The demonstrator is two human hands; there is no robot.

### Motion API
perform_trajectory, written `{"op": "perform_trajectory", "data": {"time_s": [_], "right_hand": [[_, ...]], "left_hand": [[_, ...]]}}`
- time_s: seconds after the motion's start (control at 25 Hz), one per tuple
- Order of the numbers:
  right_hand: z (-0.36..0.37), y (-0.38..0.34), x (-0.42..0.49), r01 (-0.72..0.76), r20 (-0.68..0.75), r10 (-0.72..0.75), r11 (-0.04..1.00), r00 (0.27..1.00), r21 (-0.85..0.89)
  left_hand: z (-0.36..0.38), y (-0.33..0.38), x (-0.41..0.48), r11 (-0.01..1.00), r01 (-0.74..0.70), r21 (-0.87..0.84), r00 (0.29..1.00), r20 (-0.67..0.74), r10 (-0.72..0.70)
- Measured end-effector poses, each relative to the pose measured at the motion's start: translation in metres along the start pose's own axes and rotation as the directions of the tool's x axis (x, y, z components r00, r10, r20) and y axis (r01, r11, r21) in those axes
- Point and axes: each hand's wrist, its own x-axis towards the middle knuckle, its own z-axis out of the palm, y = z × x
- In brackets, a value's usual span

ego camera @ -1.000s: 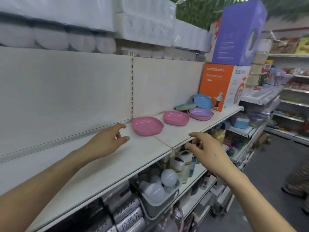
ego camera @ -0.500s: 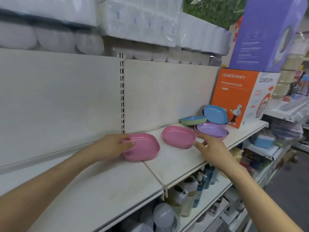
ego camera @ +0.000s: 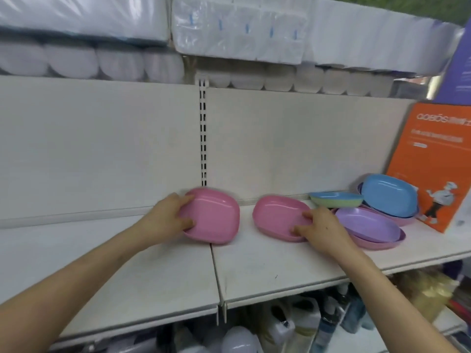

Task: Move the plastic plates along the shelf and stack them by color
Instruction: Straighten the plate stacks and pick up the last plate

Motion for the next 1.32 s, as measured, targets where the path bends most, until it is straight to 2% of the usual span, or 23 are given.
{"op": "perform_trajectory", "data": {"time_s": [0.16, 0.28, 0.52, 0.64, 0.88, 1.08, 1.32], "right_hand": [[0.0, 0.004, 0.006, 0.177, 0.029, -0.178, 0.984, 0.984, 0.026], [0.008, -0.005, 0.007, 0.261, 0.063, -0.274, 0.951, 0.96, 0.165], [0.045, -0.072, -0.005, 0.408, 0.154, -0.481, 0.844, 0.863, 0.348], [0.066, -0.125, -0.027, 0.499, 0.199, -0.605, 0.768, 0.771, 0.402], [0.124, -0.263, -0.111, 0.64, 0.222, -0.824, 0.55, 0.522, 0.537], [0.188, -0.389, -0.21, 0.647, 0.277, -0.912, 0.41, 0.303, 0.643], [0.254, -0.52, -0.339, 0.621, 0.239, -0.961, 0.273, 0.14, 0.735]], "left_hand": [[-0.005, 0.006, -0.032, 0.992, 0.126, -0.019, 0.981, -0.147, -0.127], [-0.006, 0.009, -0.064, 0.977, 0.202, -0.069, 0.951, -0.225, -0.212], [-0.027, -0.029, -0.148, 0.927, 0.347, -0.141, 0.867, -0.328, -0.375], [-0.05, -0.061, -0.2, 0.896, 0.421, -0.141, 0.813, -0.379, -0.442], [-0.11, -0.131, -0.339, 0.817, 0.557, -0.149, 0.673, -0.496, -0.549], [-0.171, -0.192, -0.489, 0.706, 0.677, -0.208, 0.512, -0.555, -0.655], [-0.23, -0.246, -0.647, 0.614, 0.738, -0.28, 0.344, -0.627, -0.699]]}}
